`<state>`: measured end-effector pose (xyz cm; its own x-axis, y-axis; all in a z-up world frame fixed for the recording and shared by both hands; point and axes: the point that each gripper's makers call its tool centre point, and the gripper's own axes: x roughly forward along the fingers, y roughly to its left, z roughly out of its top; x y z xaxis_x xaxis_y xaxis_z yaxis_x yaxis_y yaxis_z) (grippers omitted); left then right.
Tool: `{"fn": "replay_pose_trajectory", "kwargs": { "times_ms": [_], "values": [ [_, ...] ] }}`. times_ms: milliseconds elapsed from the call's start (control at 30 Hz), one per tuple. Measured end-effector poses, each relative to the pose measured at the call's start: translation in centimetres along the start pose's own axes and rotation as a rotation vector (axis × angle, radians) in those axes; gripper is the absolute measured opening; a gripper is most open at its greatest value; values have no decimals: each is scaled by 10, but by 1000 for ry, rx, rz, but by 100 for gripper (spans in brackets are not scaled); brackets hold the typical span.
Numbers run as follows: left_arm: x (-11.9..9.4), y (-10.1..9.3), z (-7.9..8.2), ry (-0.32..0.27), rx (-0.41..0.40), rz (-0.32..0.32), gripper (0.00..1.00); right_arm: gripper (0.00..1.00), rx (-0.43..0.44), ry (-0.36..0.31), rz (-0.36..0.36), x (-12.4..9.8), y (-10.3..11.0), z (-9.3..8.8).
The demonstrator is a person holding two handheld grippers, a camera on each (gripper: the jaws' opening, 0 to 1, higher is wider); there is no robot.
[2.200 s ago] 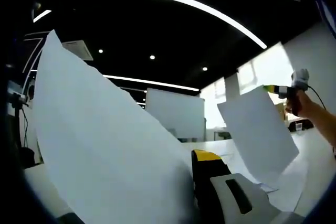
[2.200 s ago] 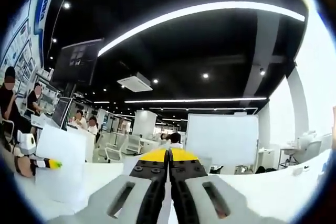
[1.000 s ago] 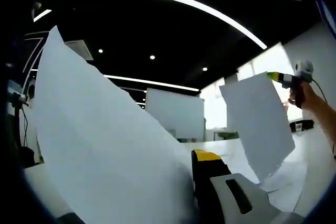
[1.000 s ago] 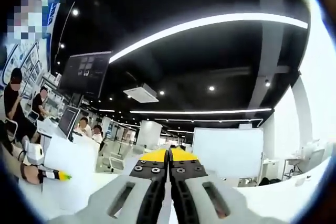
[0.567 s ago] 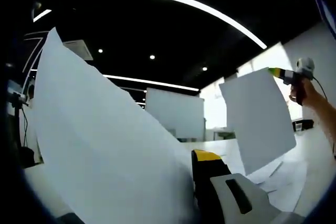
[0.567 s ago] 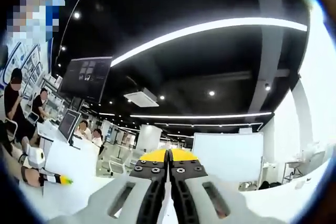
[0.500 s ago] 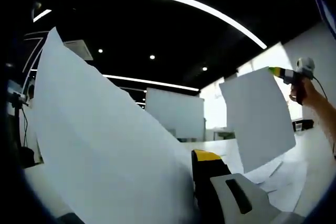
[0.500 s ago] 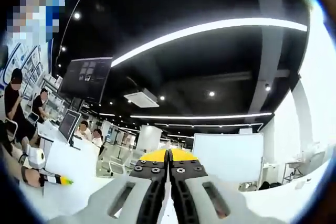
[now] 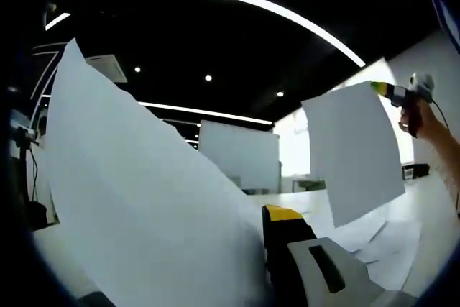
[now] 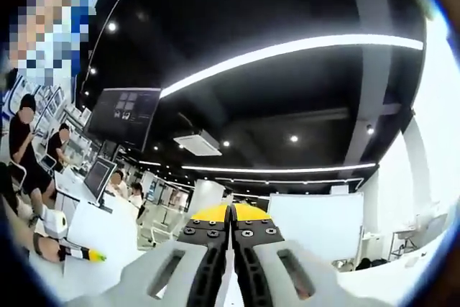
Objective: Organize the stack of printing papers by aligning and flattening the scattered papers on the table
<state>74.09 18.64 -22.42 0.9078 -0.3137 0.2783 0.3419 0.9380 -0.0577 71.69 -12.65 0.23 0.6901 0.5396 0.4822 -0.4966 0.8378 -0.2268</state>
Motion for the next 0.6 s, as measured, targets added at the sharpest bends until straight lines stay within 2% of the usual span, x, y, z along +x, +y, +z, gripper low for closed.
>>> {"fn": "replay_pose_trajectory", "kwargs": {
  "times_ms": [267, 600],
  "values": [
    [0, 0, 0, 0, -2, -1, 22, 0, 8, -26, 14, -1, 4, 11],
    [-1, -1, 1, -2, -1, -1, 22, 0, 9, -37, 10, -4, 4, 15]
  ]
}}
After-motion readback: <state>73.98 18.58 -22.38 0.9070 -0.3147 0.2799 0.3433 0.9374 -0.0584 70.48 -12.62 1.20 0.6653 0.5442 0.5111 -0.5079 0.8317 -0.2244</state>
